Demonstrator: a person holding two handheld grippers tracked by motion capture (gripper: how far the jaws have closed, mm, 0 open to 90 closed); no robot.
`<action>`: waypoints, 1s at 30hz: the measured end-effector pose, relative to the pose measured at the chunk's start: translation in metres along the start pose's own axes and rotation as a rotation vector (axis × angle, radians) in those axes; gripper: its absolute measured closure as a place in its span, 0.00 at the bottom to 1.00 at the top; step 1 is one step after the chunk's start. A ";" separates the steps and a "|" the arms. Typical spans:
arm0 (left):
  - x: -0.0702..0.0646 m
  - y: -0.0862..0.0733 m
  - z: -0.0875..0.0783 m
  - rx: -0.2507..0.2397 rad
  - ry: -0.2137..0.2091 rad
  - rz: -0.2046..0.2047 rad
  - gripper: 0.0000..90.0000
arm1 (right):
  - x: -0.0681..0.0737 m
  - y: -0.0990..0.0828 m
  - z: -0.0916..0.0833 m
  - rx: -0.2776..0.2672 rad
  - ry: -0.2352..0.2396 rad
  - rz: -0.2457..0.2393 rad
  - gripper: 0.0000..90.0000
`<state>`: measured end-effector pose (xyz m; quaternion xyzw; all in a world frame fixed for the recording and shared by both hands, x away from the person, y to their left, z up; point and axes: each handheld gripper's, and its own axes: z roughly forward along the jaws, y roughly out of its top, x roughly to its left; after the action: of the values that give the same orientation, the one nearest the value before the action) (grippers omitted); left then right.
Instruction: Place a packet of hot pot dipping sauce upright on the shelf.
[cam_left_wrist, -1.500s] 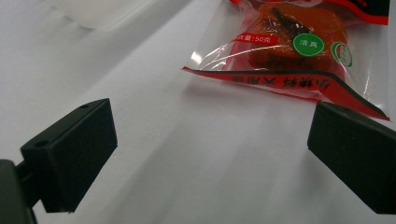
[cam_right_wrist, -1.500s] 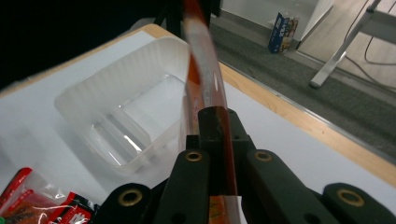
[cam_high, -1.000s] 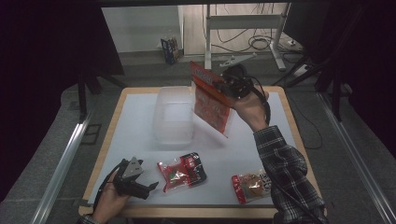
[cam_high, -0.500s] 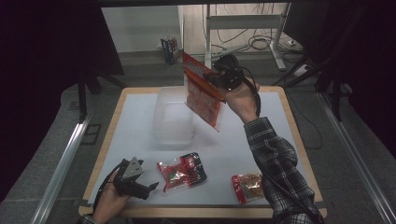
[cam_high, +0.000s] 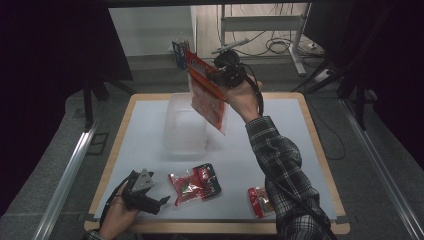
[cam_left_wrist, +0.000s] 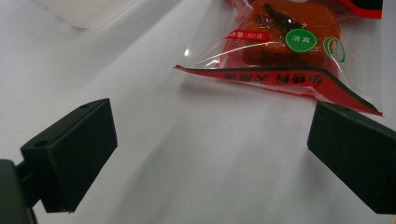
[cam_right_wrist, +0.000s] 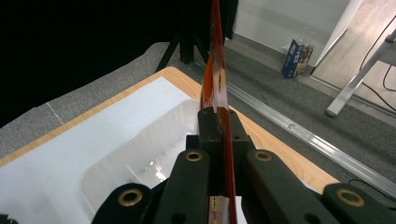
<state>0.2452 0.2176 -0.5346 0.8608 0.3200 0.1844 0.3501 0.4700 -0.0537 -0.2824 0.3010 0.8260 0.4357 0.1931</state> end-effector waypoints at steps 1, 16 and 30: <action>0.000 0.000 0.000 0.000 0.000 0.000 0.01 | 0.001 0.003 0.004 0.000 -0.002 0.004 0.98; 0.000 0.000 -0.001 -0.012 -0.008 0.003 0.01 | 0.013 0.024 0.036 -0.007 -0.006 0.018 0.98; -0.001 0.000 -0.002 -0.019 -0.012 0.006 0.01 | 0.026 0.030 0.072 0.006 -0.007 0.019 0.98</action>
<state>0.2437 0.2178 -0.5334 0.8594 0.3137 0.1834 0.3596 0.5022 0.0200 -0.2984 0.3112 0.8235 0.4341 0.1910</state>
